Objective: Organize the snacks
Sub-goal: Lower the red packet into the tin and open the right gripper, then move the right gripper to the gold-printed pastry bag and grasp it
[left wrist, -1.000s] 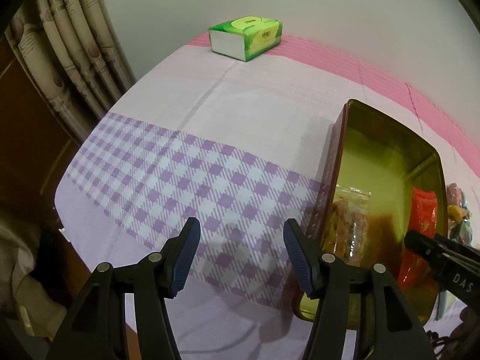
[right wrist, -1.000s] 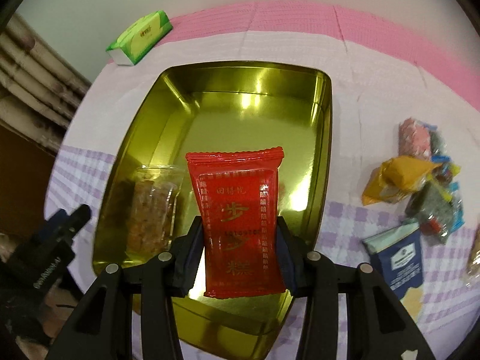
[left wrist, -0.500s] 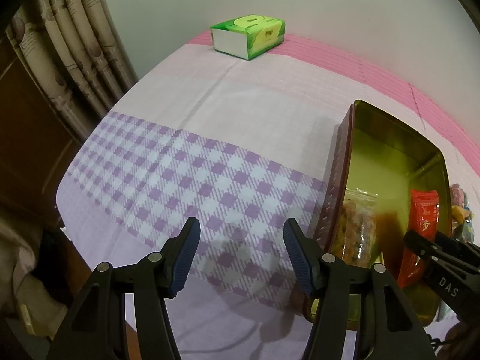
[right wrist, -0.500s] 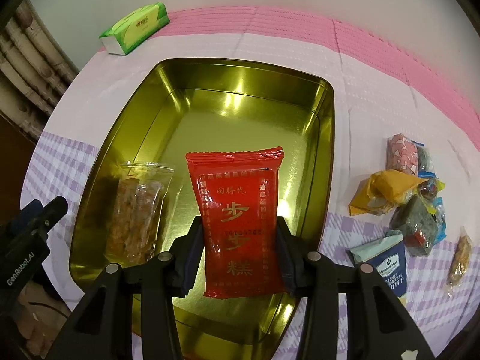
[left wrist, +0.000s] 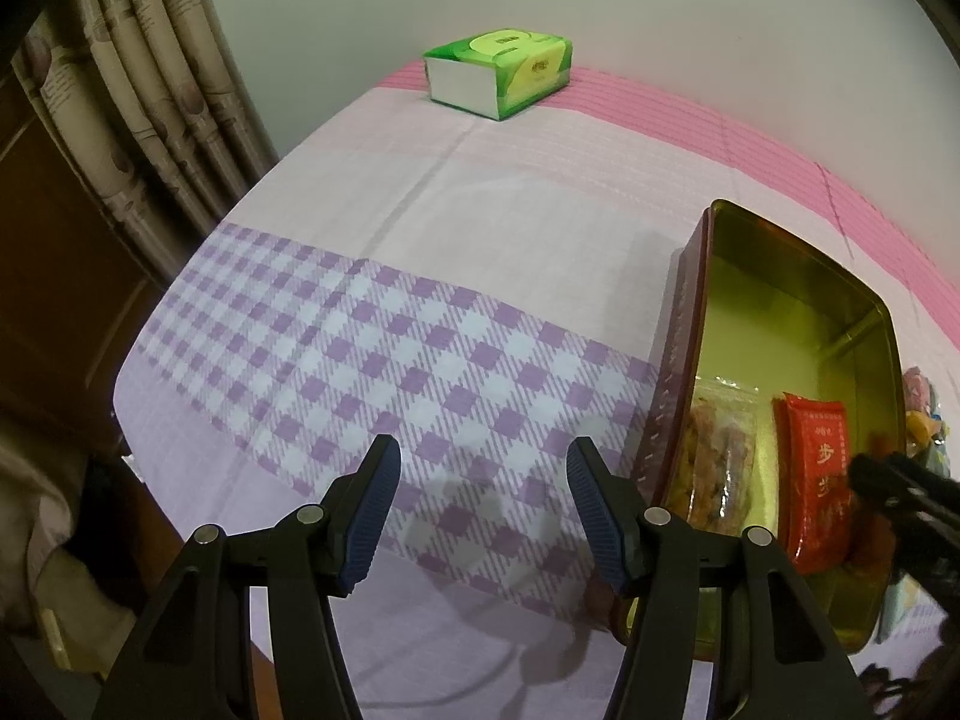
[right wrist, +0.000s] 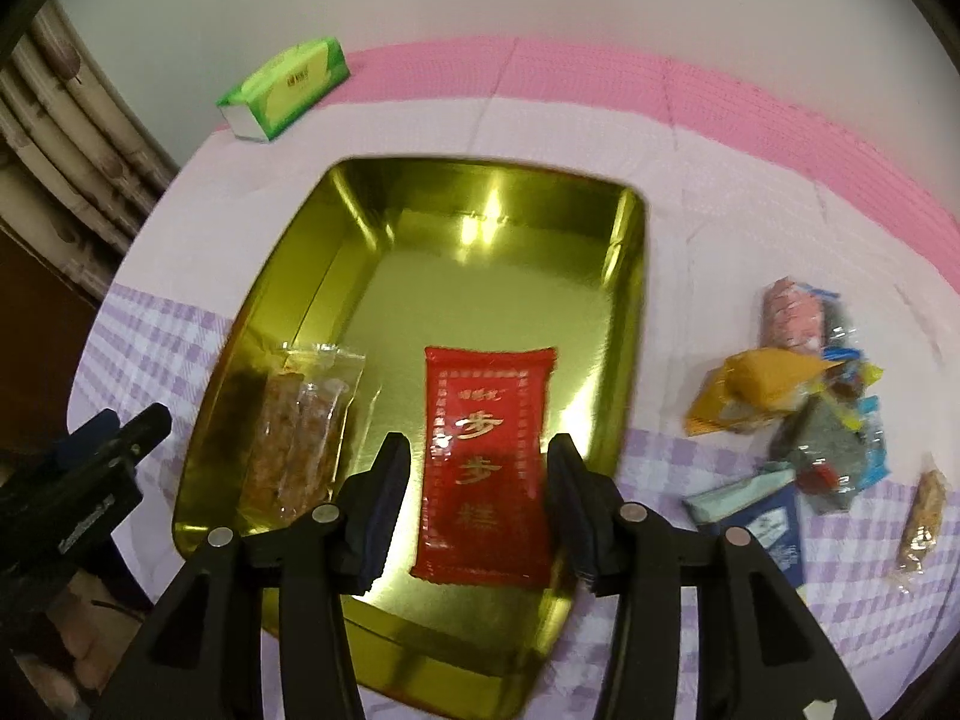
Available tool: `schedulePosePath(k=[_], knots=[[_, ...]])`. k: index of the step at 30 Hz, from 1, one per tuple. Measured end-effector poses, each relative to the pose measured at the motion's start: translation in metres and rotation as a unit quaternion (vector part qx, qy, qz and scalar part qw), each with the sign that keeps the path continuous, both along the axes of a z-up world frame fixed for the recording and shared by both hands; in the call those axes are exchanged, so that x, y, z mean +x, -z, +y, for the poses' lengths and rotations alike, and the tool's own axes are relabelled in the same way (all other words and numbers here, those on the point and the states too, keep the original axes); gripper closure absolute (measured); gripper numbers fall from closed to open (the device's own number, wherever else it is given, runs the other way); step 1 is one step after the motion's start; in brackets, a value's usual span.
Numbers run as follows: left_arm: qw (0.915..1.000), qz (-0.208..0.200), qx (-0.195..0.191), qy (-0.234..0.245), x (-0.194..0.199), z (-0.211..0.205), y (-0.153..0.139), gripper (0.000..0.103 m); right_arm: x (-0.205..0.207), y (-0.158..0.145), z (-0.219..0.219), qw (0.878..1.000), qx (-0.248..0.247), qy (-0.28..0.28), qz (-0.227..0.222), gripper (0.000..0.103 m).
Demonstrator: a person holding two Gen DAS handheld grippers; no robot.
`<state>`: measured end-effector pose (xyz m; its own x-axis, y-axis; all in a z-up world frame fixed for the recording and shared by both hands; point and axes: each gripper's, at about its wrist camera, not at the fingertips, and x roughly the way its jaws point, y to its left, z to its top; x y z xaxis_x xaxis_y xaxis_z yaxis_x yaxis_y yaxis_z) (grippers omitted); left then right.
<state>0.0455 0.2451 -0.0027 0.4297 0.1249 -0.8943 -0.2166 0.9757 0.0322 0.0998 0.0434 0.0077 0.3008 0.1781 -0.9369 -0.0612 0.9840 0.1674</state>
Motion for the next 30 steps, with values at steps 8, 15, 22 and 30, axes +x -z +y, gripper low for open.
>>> schedulePosePath(k=[8,15,22,30], knots=[[0.9999,-0.001,0.011,-0.002,0.000,-0.001,-0.001,0.044,-0.021,-0.030,-0.079,0.998,-0.002,0.054,-0.030,0.052],[0.9998,0.000,0.017,0.000,0.000,-0.003,-0.002,0.044,-0.042,-0.020,-0.195,0.986,-0.060,0.156,0.003,0.048],[0.9997,0.002,0.023,0.000,-0.002,-0.010,-0.007,0.044,-0.068,0.004,-0.291,0.966,-0.066,0.243,0.053,0.044],[0.9996,-0.002,0.014,0.026,-0.010,-0.042,-0.026,0.044,-0.072,0.028,-0.327,0.960,-0.041,0.265,0.078,0.044]])
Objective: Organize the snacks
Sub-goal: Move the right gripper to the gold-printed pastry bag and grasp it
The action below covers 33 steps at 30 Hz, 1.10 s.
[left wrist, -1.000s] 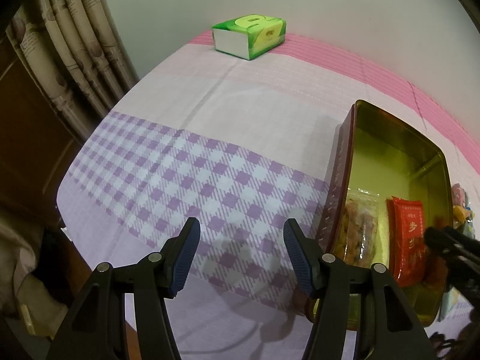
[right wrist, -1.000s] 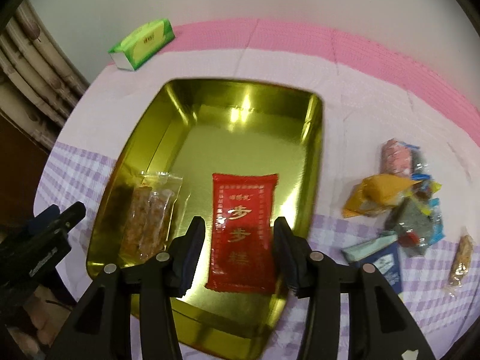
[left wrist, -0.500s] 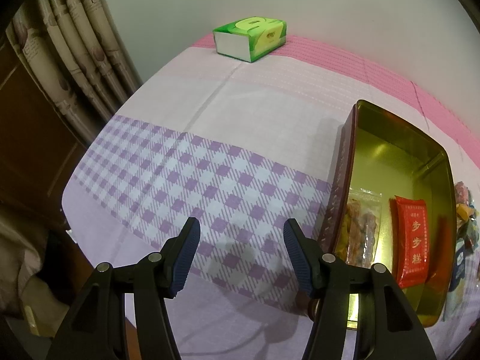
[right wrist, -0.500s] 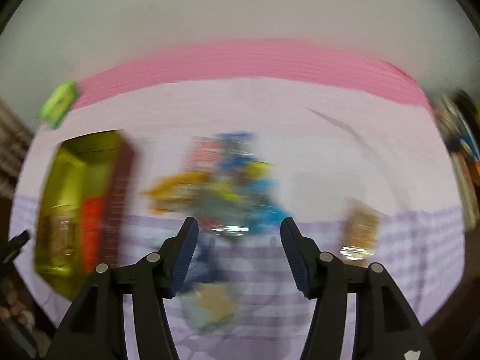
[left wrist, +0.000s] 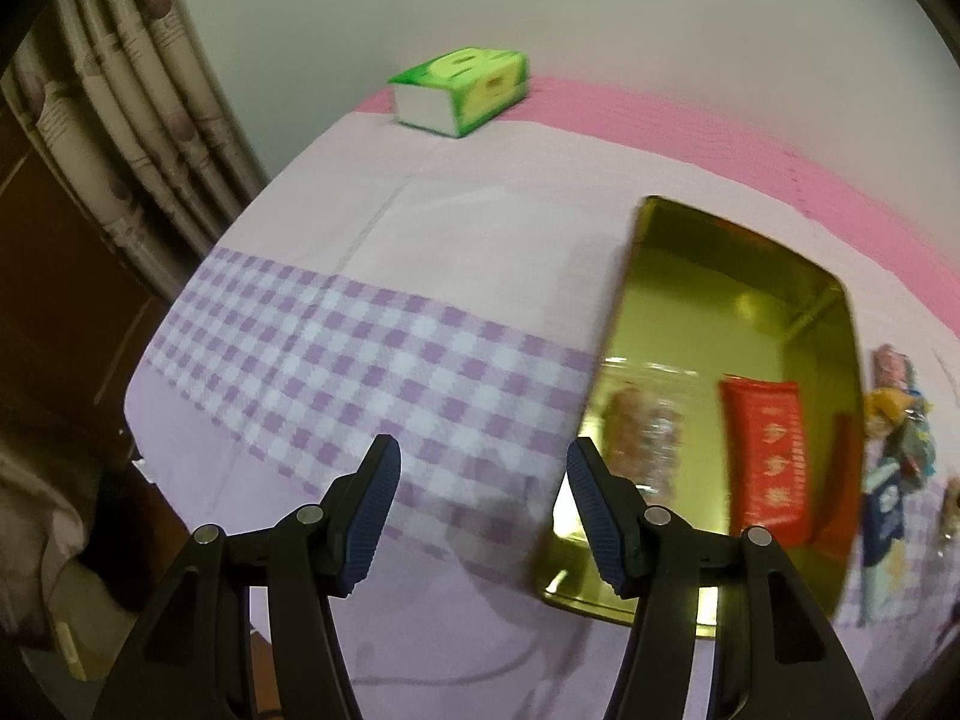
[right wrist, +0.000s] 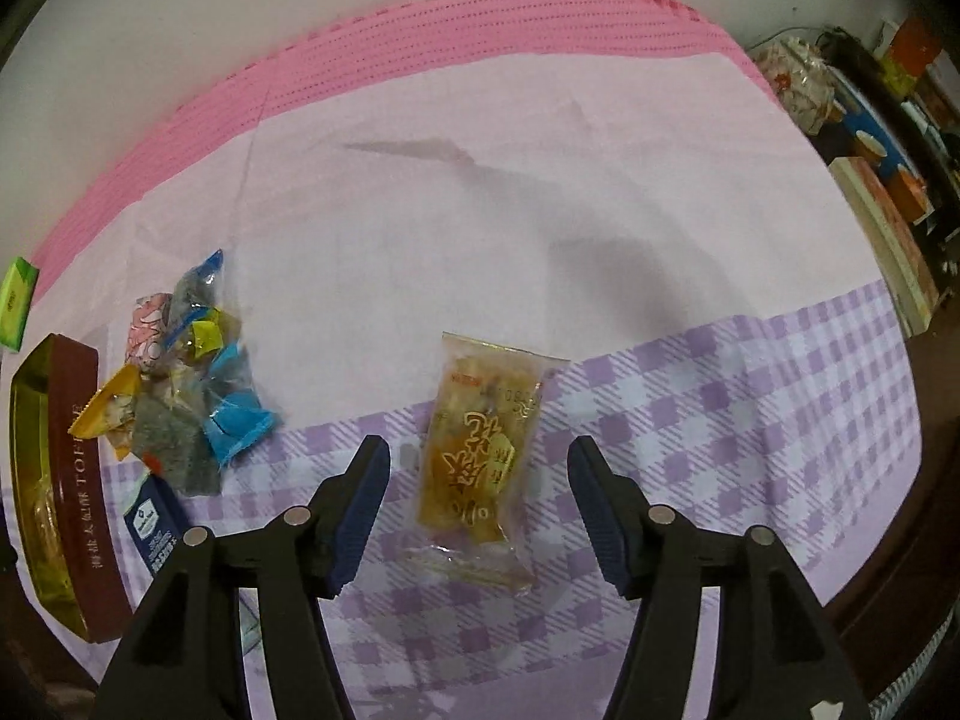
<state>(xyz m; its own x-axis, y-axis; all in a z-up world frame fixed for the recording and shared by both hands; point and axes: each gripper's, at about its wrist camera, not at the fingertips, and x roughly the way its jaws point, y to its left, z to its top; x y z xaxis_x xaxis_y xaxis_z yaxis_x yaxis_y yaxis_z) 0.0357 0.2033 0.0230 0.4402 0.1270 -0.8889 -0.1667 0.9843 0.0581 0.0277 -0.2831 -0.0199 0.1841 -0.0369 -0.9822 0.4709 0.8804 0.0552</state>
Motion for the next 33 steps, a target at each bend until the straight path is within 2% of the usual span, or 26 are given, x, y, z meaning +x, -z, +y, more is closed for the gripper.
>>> schedulePosePath(k=[5,9,15,19,23,28,31,33], knots=[[0.9989,-0.005,-0.010,0.044,-0.003,-0.042,-0.016,0.044,0.003,0.014,0.006,1.000,-0.003,-0.014,-0.001,0.044],[0.9962,0.004,-0.018,0.085,-0.004,-0.083,-0.019,0.044,-0.001,0.022,0.012,0.999,-0.027,-0.034,-0.018,0.056],[0.9858,0.040,-0.047,0.156,-0.009,-0.163,-0.013,0.044,-0.017,0.021,0.019,0.995,-0.038,-0.077,-0.049,0.065],[0.9789,0.060,-0.070,0.182,-0.010,-0.211,-0.010,0.044,-0.033,0.019,0.017,0.993,-0.032,-0.096,-0.067,0.066],[0.9775,0.079,-0.088,0.174,-0.006,-0.245,0.003,0.044,-0.045,0.019,0.012,0.991,-0.033,-0.108,-0.076,0.066],[0.9761,0.132,-0.115,0.129,0.005,-0.265,0.029,0.043,-0.051,0.018,0.011,0.990,-0.022,-0.113,-0.081,0.065],[0.9790,0.132,-0.110,0.110,0.009,-0.273,0.034,0.027,-0.047,0.019,0.007,0.990,-0.019,-0.116,-0.077,0.065],[0.9802,0.130,-0.107,0.103,0.009,-0.279,0.037,0.026,-0.045,0.020,0.005,0.990,-0.013,-0.116,-0.079,0.064]])
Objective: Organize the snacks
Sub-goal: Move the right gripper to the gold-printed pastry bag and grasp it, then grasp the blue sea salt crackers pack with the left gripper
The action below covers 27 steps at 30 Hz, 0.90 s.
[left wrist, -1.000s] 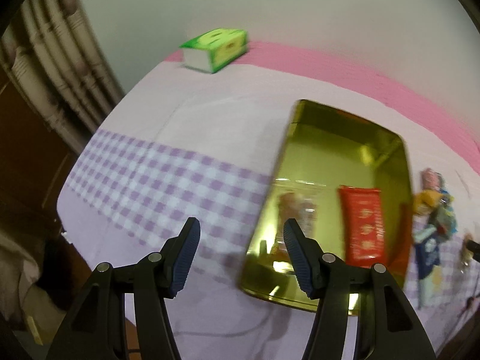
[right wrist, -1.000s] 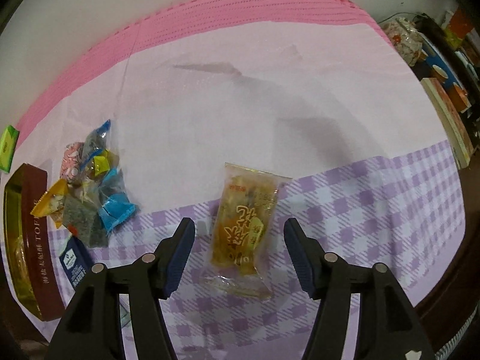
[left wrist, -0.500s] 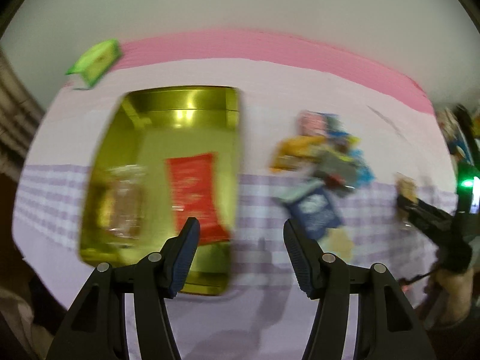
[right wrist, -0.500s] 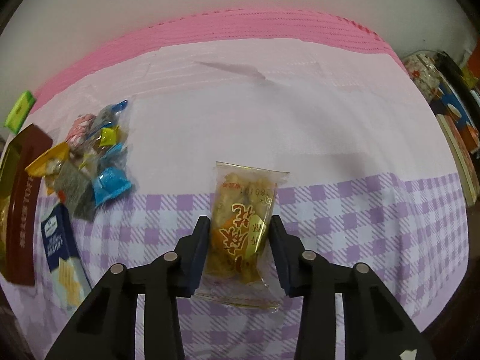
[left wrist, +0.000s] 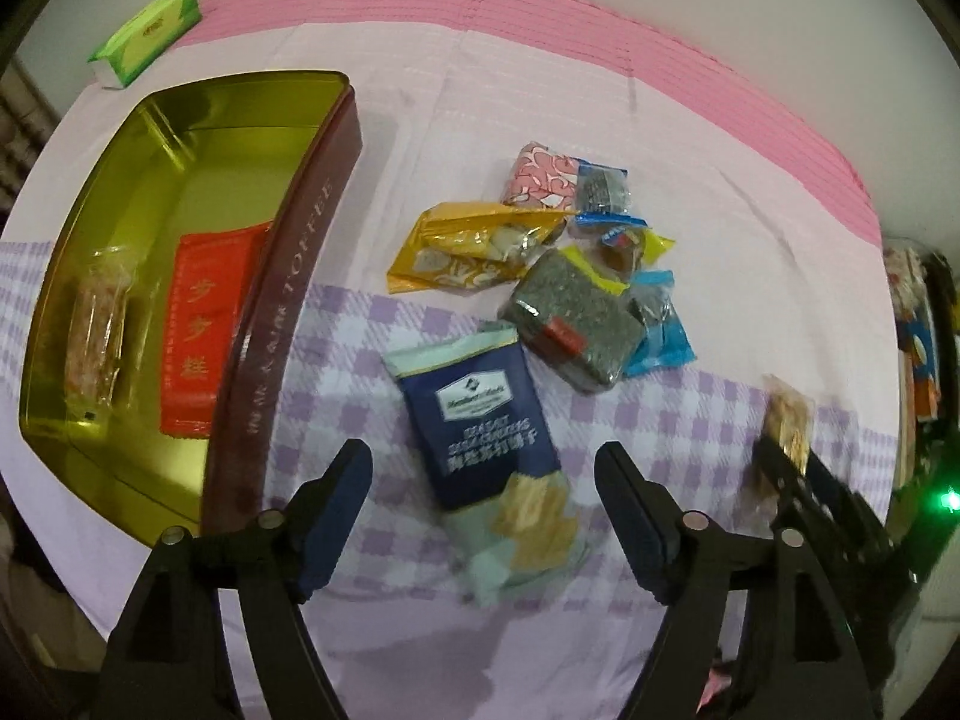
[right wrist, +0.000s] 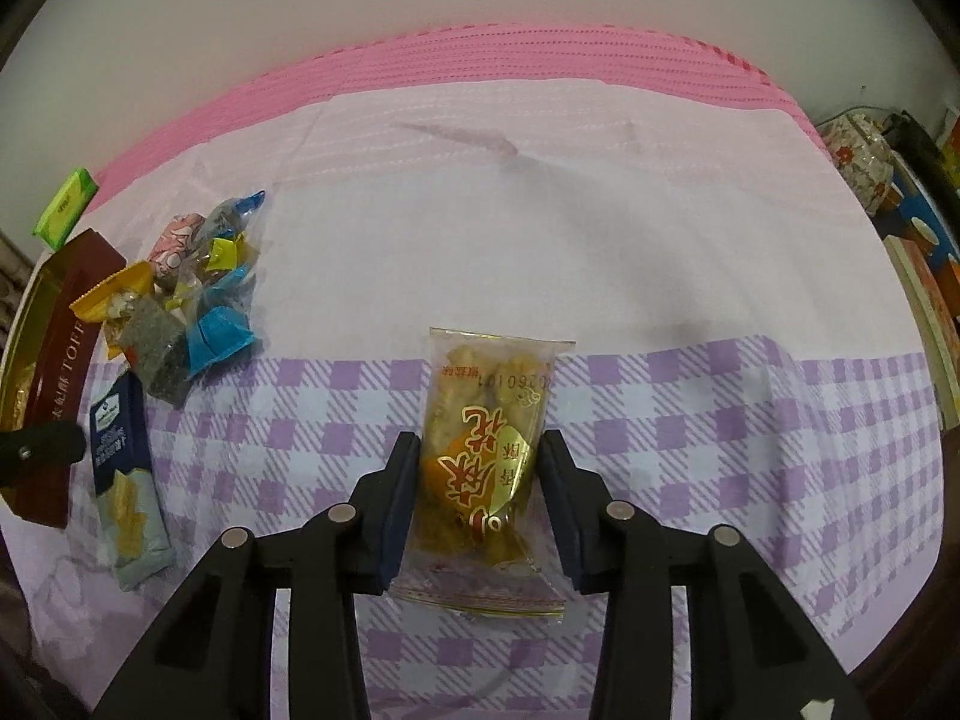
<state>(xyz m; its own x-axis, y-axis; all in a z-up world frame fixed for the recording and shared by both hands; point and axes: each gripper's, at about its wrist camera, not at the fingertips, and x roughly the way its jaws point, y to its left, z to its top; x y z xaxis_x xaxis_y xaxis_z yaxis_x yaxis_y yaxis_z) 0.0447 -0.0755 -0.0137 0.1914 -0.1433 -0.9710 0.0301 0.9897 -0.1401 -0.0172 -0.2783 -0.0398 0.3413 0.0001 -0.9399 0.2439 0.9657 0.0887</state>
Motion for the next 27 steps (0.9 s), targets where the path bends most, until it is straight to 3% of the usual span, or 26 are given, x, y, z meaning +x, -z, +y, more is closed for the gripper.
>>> schedulePosePath(k=[10,18,27], knots=[[0.9989,0.004,0.044,-0.013,0.003,-0.021,0.024,0.026,0.005,0.002,-0.009,1.000,0.014,-0.001,0.003,0.063],[0.9975,0.005,0.070,0.008,0.002,-0.020,0.044,0.026,0.005,0.003,-0.011,1.000,0.017,-0.001,0.002,0.063],[0.9894,-0.029,0.082,0.116,-0.010,-0.017,0.042,0.042,0.005,0.004,-0.011,1.000,0.019,0.000,0.001,0.063]])
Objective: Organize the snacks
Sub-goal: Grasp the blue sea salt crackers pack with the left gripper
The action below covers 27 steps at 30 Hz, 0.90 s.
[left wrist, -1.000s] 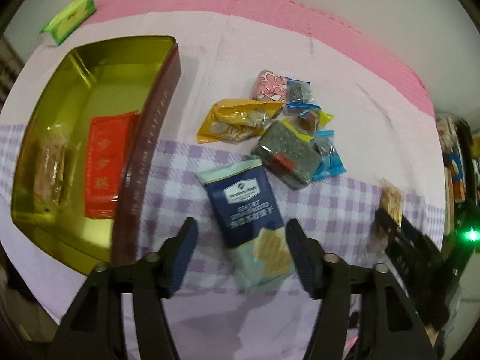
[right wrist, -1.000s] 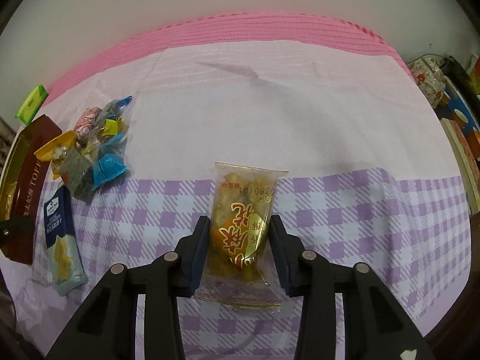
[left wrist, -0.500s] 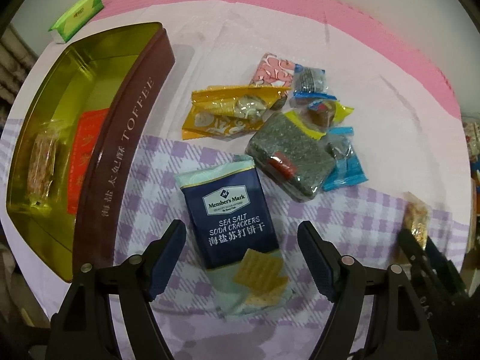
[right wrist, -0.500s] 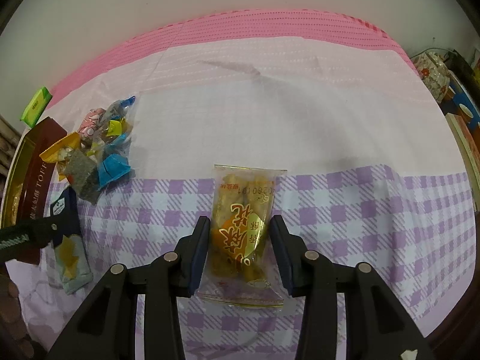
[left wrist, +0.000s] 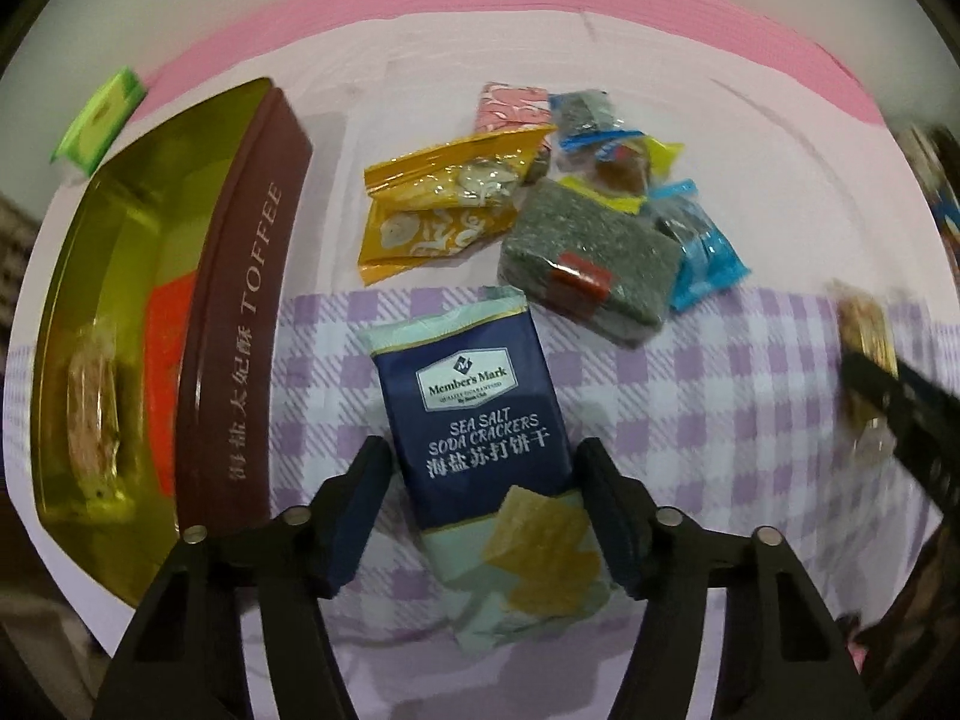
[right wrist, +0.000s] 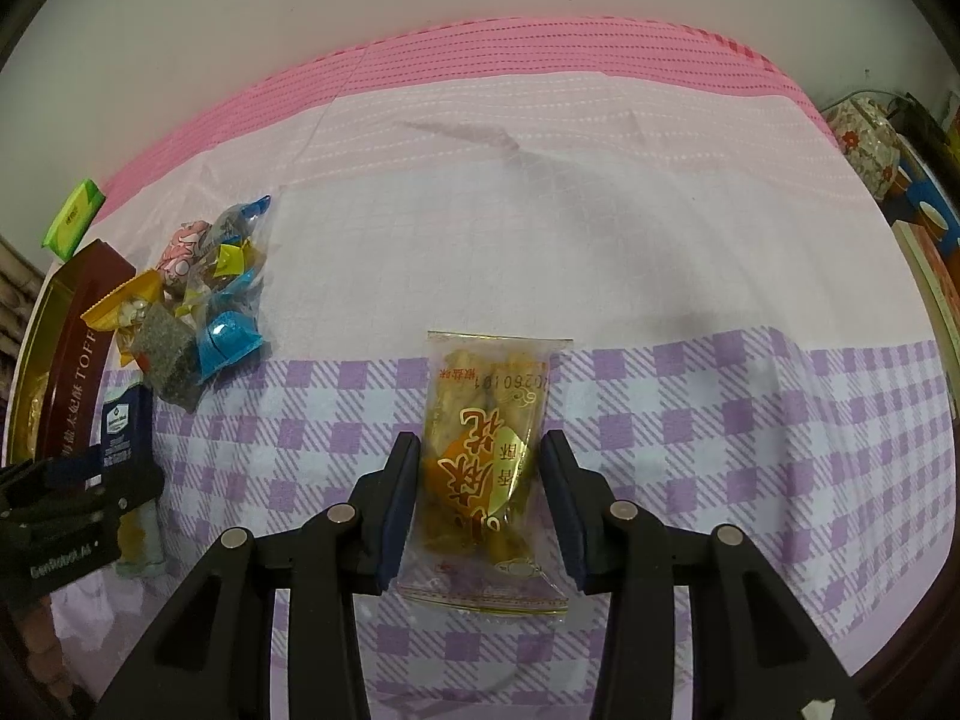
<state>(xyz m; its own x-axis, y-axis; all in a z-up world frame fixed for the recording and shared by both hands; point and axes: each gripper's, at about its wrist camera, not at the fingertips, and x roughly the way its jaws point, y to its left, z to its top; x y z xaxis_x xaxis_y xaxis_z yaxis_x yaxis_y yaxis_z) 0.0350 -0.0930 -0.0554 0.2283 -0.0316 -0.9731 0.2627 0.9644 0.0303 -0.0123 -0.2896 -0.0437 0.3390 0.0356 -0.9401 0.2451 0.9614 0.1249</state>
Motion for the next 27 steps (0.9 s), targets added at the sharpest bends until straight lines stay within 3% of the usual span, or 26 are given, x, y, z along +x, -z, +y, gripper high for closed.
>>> schedulePosePath(k=[4,19,27], knots=[[0.9999,0.001,-0.009,0.014,-0.003,0.005,0.000,0.048,0.000,0.000,0.000,1.000,-0.002,-0.002,0.000,0.063],[0.9985,-0.007,0.006,0.054,-0.028,0.017,-0.011,0.051,0.000,0.001,0.003,1.000,-0.005,-0.004,0.000,0.062],[0.9978,-0.023,-0.004,0.062,-0.032,0.024,-0.042,0.051,0.000,0.000,0.004,1.000,-0.009,-0.007,0.001,0.061]])
